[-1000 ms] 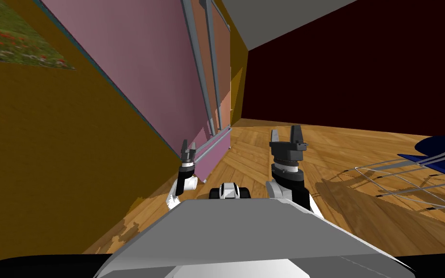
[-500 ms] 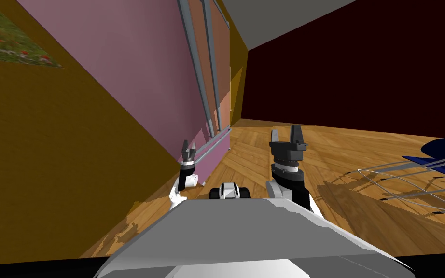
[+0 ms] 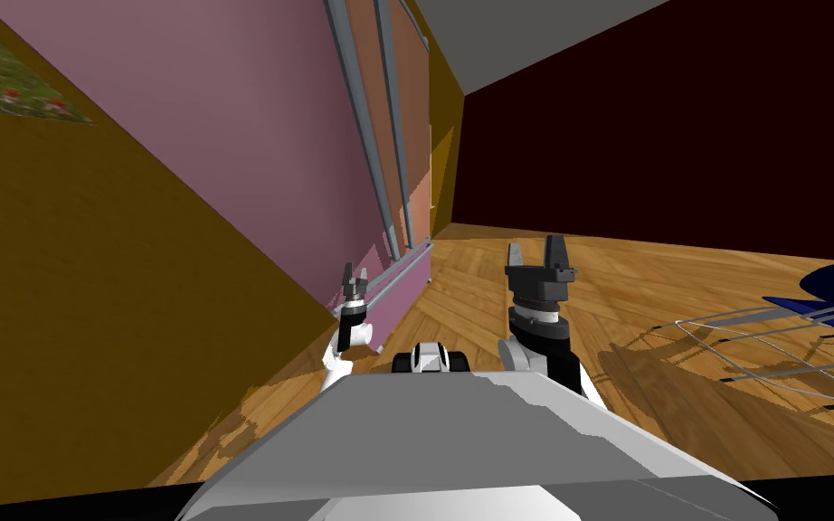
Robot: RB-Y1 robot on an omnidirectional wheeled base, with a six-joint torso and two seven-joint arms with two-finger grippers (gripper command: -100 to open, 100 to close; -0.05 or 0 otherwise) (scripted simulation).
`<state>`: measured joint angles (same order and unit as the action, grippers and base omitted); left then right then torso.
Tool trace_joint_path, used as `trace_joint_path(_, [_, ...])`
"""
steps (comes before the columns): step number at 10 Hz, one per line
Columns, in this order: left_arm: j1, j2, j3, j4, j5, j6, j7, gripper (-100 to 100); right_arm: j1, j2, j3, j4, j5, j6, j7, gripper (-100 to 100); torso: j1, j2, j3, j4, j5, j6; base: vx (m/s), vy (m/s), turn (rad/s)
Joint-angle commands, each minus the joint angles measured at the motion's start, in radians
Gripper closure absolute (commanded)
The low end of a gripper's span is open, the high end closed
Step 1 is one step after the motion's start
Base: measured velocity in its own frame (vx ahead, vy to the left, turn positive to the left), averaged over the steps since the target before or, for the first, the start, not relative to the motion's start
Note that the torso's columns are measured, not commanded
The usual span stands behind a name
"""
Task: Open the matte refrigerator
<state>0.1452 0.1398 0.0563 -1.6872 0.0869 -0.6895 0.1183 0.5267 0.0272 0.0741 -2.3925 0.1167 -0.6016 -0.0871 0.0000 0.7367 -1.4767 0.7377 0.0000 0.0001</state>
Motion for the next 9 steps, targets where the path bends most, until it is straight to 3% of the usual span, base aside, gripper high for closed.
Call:
trace_joint_path(1, [-0.039,0.004,0.018,0.071,0.023,-0.021,0.013,-100,0.000,0.000,0.000,0.000,0.000,0.000,0.000,0,-0.001,-0.001,-0.001,0.000,0.000,0.000,0.088,-0.042,-0.002])
trace_joint_path(9, [-0.141,0.008,0.063,0.269,0.079,-0.089,0.047,-100,0.000,0.000,0.000,0.000,0.000,0.000,0.000,0,-0.001,0.001,0.001,0.000,0.000,0.000,0.066,-0.033,-0.002])
